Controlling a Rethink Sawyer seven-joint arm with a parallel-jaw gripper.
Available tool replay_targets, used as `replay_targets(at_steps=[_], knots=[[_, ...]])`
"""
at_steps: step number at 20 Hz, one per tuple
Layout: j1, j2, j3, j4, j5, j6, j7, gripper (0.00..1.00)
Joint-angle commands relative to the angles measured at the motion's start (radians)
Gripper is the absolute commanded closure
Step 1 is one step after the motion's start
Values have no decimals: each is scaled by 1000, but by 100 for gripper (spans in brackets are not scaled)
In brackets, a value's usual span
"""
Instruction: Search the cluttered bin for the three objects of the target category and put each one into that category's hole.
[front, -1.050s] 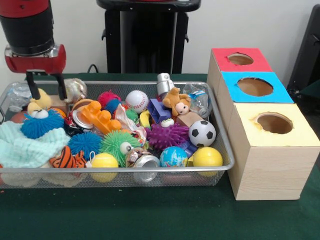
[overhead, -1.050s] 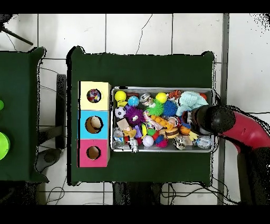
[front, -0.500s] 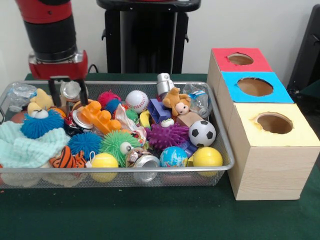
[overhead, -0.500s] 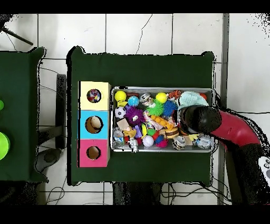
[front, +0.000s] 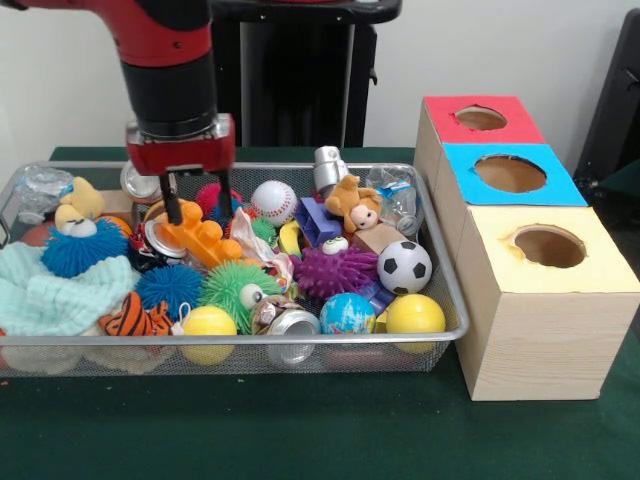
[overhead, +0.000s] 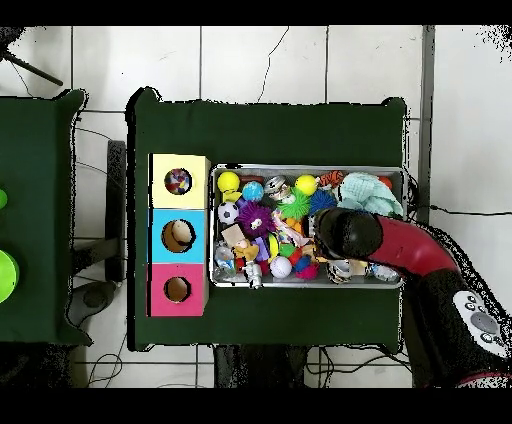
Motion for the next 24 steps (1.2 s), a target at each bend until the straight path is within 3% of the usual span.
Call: replay_targets(at_steps=[1, 9, 19, 24], knots=[[45, 27, 28, 113, 22, -76, 163, 0], [68, 110, 5, 96, 11, -176, 183, 0], [55, 290, 4, -25, -17, -283, 118, 0], [64, 323, -14, -56, -30, -308, 103, 0]])
